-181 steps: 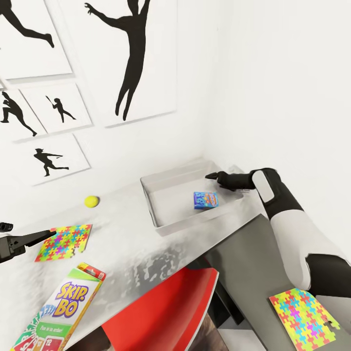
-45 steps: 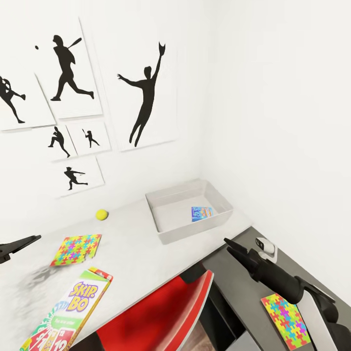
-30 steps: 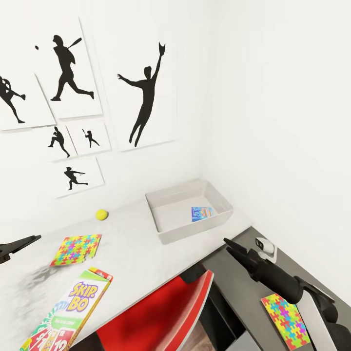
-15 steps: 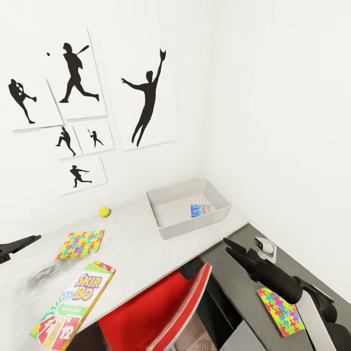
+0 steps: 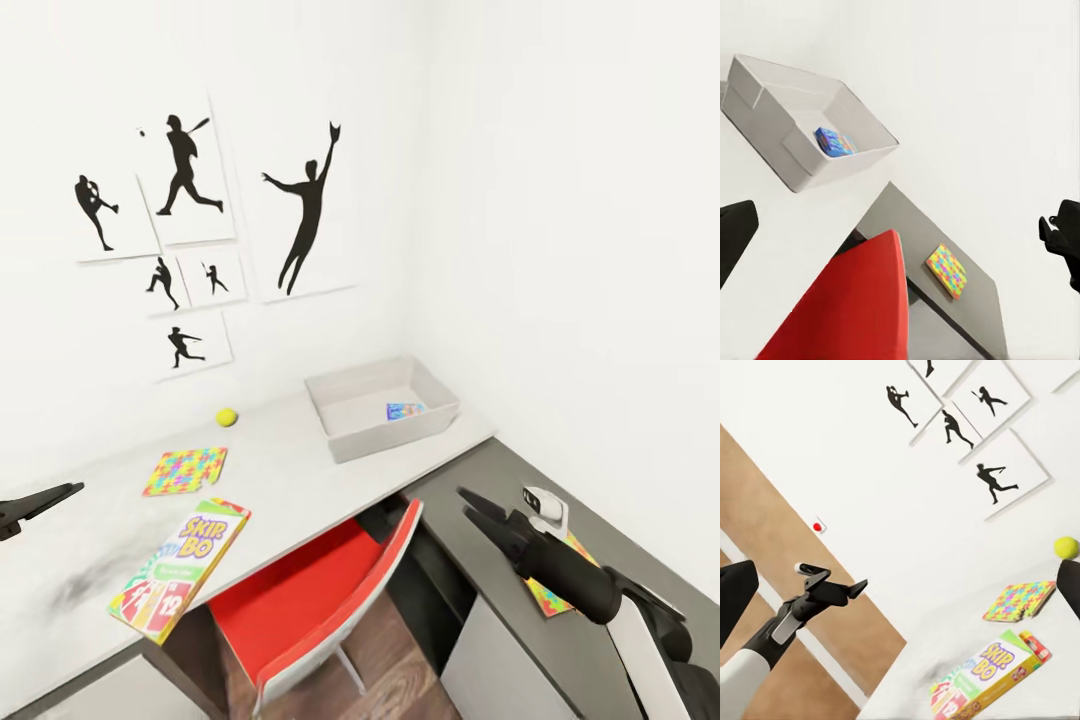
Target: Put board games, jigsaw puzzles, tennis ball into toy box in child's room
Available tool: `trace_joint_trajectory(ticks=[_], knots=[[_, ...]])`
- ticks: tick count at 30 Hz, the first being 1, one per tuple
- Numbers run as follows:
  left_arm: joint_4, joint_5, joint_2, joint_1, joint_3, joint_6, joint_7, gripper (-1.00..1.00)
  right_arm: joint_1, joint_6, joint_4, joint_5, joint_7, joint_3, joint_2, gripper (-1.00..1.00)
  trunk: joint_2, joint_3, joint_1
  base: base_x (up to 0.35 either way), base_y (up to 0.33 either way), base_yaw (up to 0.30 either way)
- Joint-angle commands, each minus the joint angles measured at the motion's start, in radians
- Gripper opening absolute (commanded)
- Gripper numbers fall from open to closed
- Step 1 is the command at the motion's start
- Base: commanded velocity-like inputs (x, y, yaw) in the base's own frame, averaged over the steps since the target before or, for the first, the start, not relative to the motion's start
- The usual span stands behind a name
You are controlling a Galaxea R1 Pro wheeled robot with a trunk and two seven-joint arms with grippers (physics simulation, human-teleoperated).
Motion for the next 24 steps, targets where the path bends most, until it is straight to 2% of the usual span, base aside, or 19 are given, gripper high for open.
trace_joint_trajectory(ticks=[1,11,17,24], knots=[[0.0,-0.001,0.0,-0.001,0.0,0.011,-0.004,1.0,-0.001,0.008,0.0,-0.005,0.0,0.0,0.0,1.0,-0.002,0.0,0.0,-0.329,0.0,-0.061],[0.0,-0.001,0.0,-0.001,0.0,0.011,-0.004,1.0,-0.001,0.008,0.0,-0.005,-0.004,0.0,0.0,1.0,-0.002,0.016,0.0,-0.297,0.0,-0.126],[0.0,-0.001,0.0,-0.001,0.0,0.011,-0.004,1.0,-0.001,0.008,0.0,-0.004,-0.01,0.0,0.0,1.0,-0.002,0.024,0.0,-0.126,0.0,-0.144],[0.0,-0.001,0.0,-0.001,0.0,0.011,-0.004,1.0,-0.001,0.008,0.0,-0.003,-0.01,0.002,0.0,1.0,-0.002,0.027,0.0,-0.082,0.0,-0.047]])
